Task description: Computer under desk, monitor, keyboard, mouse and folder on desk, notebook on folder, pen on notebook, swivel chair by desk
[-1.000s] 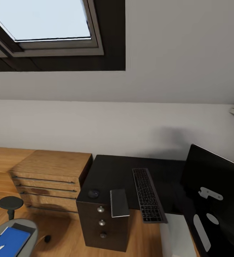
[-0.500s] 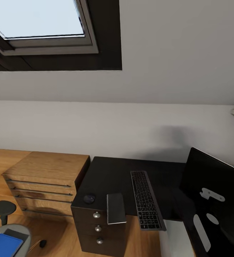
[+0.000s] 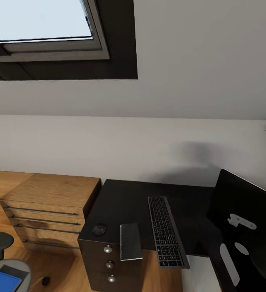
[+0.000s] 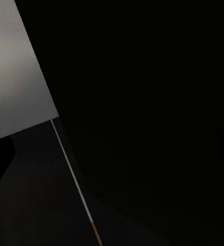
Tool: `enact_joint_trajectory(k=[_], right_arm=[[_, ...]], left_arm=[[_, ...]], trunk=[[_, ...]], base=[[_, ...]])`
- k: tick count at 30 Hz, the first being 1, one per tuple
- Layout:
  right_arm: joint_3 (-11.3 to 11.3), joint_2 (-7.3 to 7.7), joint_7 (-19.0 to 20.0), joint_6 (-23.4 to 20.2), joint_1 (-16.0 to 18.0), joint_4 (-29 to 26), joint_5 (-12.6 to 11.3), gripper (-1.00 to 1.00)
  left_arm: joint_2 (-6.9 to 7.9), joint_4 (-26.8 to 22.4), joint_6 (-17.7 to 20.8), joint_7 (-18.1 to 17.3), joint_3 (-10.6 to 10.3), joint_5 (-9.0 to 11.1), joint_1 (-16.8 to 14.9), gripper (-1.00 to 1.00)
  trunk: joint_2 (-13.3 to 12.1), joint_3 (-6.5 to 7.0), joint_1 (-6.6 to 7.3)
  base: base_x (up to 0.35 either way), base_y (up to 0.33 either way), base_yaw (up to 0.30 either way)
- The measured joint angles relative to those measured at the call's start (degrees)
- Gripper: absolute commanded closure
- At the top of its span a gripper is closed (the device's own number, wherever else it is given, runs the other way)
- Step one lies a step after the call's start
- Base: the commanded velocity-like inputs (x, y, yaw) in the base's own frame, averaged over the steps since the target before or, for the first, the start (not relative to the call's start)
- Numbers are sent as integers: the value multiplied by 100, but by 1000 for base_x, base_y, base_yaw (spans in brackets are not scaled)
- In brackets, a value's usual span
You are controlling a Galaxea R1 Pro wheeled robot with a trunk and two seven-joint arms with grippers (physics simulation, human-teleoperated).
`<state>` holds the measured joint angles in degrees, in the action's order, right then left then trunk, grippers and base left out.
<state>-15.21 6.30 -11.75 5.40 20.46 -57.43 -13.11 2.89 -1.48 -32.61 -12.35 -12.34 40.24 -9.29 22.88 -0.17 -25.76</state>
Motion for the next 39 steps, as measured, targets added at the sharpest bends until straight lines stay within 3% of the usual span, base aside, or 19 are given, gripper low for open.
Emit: enact_joint_trajectory(k=[12,39], right_arm=[[0,0,0,0,1,0,0,-100],[-19,9,-21,0,1,6,0,-100]], left_arm=[[0,0,-7,0,0,2,0,-100],[6,0,-7,1,2,5,0,-100]], trunk=[[0,0,1],[0,0,0]], base=[[155,0,0],[53,-35,0]])
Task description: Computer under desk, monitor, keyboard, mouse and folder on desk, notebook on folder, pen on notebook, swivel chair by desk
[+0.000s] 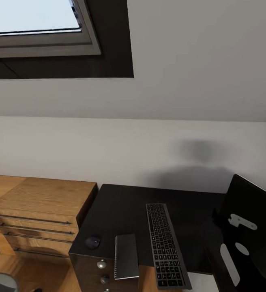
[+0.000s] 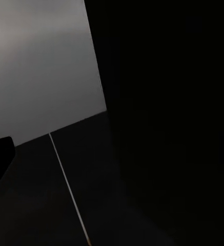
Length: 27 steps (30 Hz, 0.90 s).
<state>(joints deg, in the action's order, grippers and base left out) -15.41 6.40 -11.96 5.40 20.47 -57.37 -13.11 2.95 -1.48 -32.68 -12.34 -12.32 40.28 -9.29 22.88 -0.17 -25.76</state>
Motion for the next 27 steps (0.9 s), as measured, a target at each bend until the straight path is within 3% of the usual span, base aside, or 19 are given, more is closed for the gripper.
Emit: enact_joint_trajectory(k=[10,27], right_arm=[[-251,13,-88,-1,0,137,0,-100],[-263,-5,-161,5,0,183,-11,-100]], left_arm=[[1,0,0,-2,5,6,0,-100],[-1,0,0,-1,2,4,0,-100]], trunk=[[0,0,0],[0,0,0]], base=[[1,-1,0],[0,0,0]])
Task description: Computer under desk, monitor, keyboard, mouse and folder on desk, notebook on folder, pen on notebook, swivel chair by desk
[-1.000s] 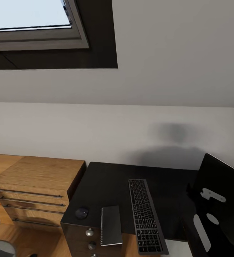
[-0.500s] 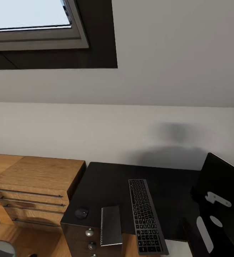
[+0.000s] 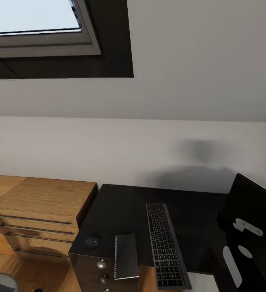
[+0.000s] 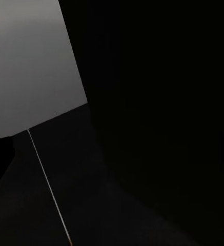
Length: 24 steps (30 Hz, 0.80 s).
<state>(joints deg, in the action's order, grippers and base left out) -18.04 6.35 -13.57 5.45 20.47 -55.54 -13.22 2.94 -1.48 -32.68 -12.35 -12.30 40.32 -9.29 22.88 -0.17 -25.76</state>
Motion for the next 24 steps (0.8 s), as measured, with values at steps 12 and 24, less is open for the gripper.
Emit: enact_joint_trajectory(k=[12,24], right_arm=[[2,-4,6,-2,-1,-5,-3,-100],[10,-4,9,-2,-1,-5,-6,-100]], left_arm=[[1,2,0,0,1,-6,-1,-100],[-5,1,0,0,-2,-7,-1,-100]], trunk=[[0,19,0],[0,71,0]], base=[[0,0,-73],[0,0,-161]])
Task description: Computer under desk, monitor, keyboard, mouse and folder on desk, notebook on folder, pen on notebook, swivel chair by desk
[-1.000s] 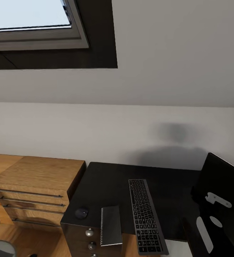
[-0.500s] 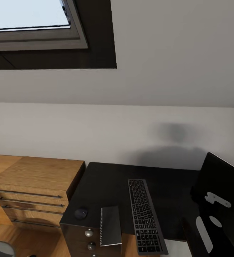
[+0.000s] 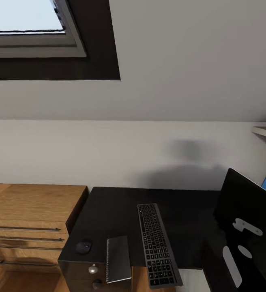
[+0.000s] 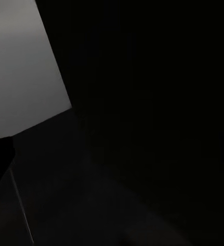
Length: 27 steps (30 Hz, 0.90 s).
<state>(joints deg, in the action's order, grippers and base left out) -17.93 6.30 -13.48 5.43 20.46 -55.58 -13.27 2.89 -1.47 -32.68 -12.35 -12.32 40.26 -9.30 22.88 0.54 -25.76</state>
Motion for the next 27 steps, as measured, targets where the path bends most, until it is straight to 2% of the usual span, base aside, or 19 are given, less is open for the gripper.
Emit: enact_joint_trajectory(k=[8,17,27], right_arm=[[4,0,3,2,1,0,2,-100],[8,0,5,4,0,1,7,-100],[7,0,6,0,1,0,8,-100]], left_arm=[[0,-1,0,0,-1,0,0,-100],[0,-1,-5,0,-3,0,1,-100],[0,-1,0,0,-2,0,1,-100]], trunk=[[0,8,0],[0,8,1],[0,8,0]], base=[[4,0,-23],[165,45,-2],[23,5,-5]])
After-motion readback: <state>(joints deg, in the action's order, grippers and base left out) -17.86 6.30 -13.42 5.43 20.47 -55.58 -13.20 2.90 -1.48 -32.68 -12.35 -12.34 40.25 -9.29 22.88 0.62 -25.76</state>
